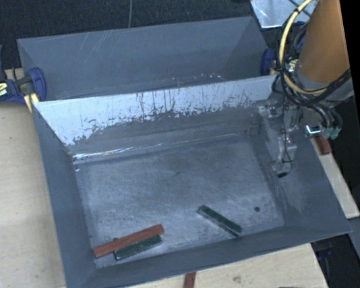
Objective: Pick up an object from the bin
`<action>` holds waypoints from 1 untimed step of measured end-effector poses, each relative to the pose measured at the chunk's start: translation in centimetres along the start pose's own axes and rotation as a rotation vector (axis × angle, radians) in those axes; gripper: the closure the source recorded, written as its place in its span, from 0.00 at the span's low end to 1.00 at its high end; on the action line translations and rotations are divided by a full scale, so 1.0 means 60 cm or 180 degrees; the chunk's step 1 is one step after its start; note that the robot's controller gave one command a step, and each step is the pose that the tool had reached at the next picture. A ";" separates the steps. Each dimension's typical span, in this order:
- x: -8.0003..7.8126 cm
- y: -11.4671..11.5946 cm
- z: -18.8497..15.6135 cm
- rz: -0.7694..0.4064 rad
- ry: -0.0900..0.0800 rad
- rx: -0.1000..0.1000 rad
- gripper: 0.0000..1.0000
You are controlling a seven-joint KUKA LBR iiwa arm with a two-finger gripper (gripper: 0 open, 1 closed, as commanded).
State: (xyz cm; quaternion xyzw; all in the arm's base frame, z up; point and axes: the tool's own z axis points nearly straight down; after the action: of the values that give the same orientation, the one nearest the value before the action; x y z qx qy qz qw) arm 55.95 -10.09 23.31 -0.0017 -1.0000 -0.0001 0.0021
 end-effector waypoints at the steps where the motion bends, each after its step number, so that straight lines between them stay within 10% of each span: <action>1: -0.001 0.000 -0.005 -0.0003 -0.0015 0.0002 0.00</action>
Offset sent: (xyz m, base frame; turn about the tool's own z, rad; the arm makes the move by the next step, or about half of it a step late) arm 0.0133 -0.0098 -0.0604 -0.1323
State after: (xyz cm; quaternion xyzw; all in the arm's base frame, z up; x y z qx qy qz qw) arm 56.02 -10.06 23.61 -0.0012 -1.0000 0.0002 -0.0003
